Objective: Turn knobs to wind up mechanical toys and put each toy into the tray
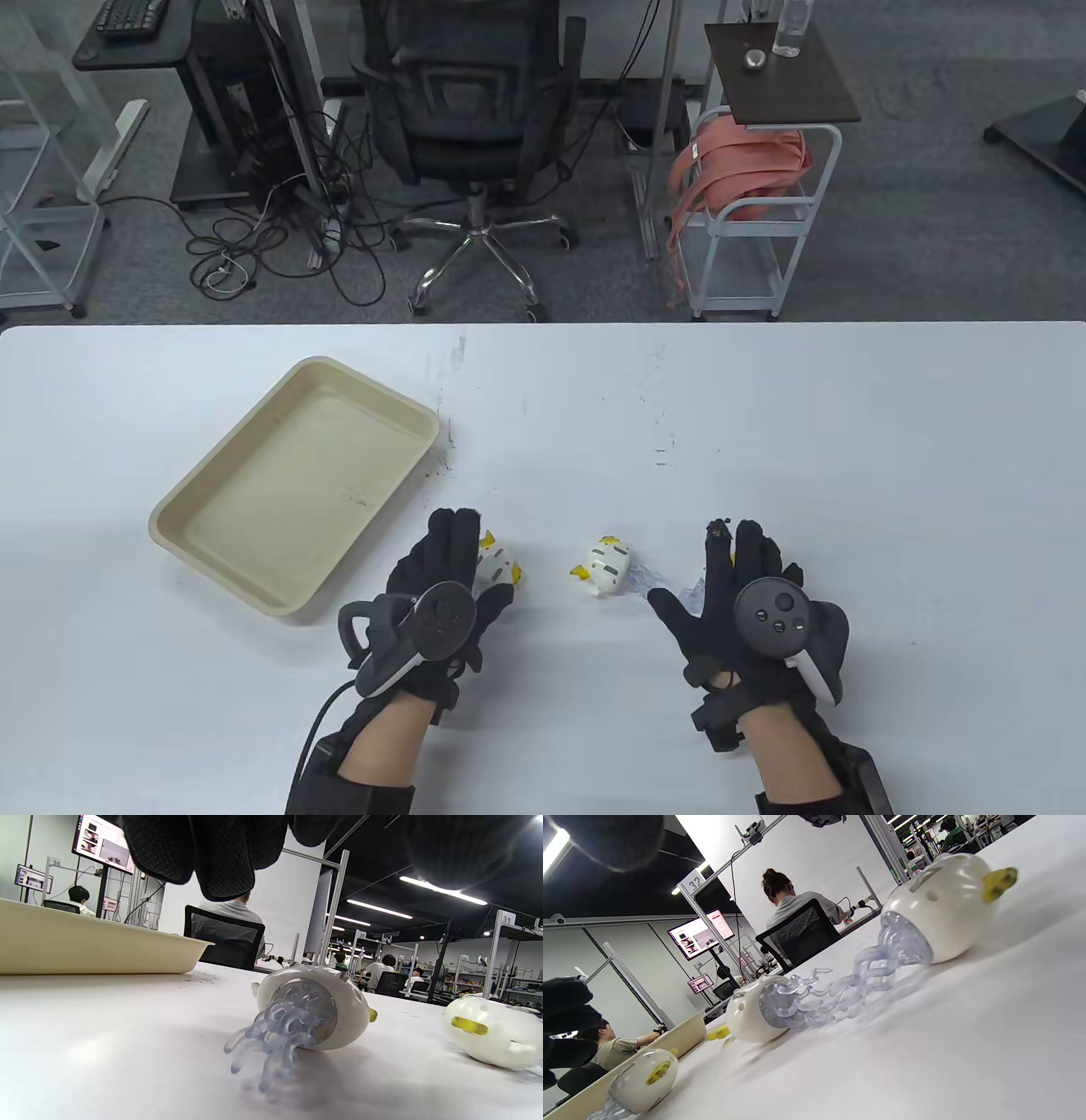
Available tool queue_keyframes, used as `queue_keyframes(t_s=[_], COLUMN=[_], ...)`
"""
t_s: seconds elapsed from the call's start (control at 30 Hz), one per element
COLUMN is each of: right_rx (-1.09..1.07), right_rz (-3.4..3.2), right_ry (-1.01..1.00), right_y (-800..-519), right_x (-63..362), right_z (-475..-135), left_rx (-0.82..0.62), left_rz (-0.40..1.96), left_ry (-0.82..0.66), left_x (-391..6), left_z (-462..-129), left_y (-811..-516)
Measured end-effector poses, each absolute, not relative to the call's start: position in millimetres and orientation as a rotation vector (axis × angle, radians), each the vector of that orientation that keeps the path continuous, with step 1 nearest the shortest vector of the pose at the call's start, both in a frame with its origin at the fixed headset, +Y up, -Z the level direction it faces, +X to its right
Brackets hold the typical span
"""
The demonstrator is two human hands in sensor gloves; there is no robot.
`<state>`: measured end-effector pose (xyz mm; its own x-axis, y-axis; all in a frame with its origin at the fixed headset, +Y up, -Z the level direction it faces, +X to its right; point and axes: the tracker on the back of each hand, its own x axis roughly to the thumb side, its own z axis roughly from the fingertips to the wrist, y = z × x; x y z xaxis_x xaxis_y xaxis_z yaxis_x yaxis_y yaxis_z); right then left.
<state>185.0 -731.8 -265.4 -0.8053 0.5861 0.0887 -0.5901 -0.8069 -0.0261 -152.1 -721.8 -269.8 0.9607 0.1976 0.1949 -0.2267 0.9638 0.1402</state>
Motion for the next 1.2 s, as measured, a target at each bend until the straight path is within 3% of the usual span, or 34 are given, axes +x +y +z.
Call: queue_keyframes(t_s=[0.87,1.2], right_rx=[0.112,0.113], right_rz=[2.491,2.507], right_ry=[-0.05,-0.053], right_y=[-733,-733], right_x=[182,181], right_z=[-267,-267], left_rx=[0.139,0.005], left_rz=[0.215,0.129], left_ry=[-0.175,-0.292], left_x=[-154,-122], left_z=[-270,-270], left_y=[-718,-729])
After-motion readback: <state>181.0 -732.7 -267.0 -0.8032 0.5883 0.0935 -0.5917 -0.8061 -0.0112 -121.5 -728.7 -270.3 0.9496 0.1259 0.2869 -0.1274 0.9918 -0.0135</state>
